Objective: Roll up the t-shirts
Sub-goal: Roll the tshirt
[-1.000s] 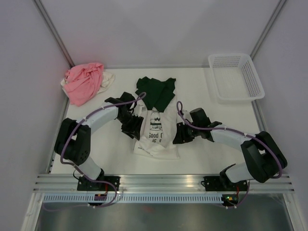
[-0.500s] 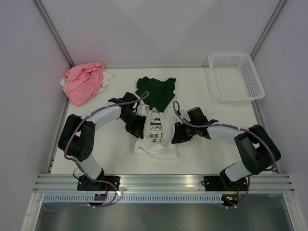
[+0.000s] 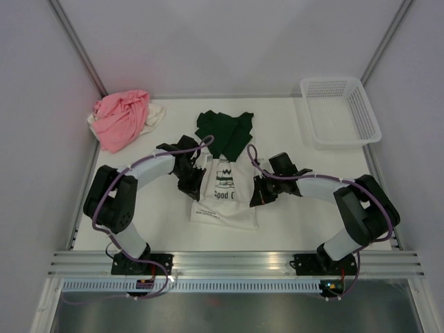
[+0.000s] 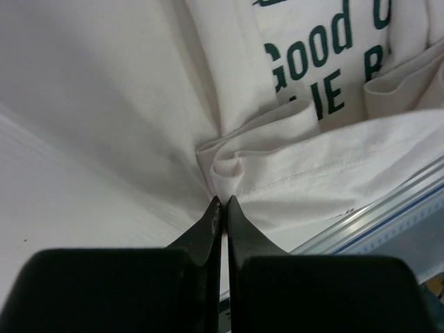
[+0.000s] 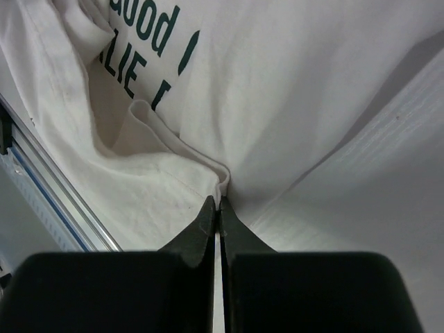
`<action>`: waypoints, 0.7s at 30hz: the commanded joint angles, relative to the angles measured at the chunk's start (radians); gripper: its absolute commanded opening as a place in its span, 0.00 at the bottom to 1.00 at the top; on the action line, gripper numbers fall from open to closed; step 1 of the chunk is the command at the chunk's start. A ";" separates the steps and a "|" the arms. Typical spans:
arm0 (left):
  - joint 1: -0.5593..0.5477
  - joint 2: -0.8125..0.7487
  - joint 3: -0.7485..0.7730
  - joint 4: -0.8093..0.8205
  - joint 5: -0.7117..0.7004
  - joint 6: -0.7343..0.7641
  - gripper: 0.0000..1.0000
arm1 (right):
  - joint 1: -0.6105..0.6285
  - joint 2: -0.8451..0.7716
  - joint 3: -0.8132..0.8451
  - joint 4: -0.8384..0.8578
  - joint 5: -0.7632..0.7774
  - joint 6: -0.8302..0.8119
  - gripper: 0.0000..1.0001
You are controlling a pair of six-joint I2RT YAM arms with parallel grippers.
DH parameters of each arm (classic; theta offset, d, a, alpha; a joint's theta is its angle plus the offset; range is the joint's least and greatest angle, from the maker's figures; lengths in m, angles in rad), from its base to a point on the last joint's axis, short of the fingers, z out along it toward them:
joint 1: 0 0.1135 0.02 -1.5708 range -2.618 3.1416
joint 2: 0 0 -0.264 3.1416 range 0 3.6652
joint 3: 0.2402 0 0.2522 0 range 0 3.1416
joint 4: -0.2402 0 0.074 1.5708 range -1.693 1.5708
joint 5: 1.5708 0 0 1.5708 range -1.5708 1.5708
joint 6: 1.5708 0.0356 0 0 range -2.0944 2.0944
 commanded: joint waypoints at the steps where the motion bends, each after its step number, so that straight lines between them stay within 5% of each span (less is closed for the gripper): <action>1: 0.017 -0.051 -0.027 0.024 -0.098 -0.007 0.02 | -0.033 -0.026 0.006 -0.019 0.013 -0.006 0.00; 13: 0.017 -0.034 -0.039 0.032 -0.052 -0.016 0.07 | -0.064 -0.025 -0.015 0.067 -0.024 0.037 0.05; 16: 0.017 -0.037 -0.036 0.030 -0.073 -0.010 0.17 | -0.062 -0.012 -0.008 0.065 -0.027 0.046 0.26; 21: 0.017 -0.075 -0.009 0.012 -0.113 0.000 0.53 | -0.062 -0.088 0.016 0.005 0.037 0.006 0.38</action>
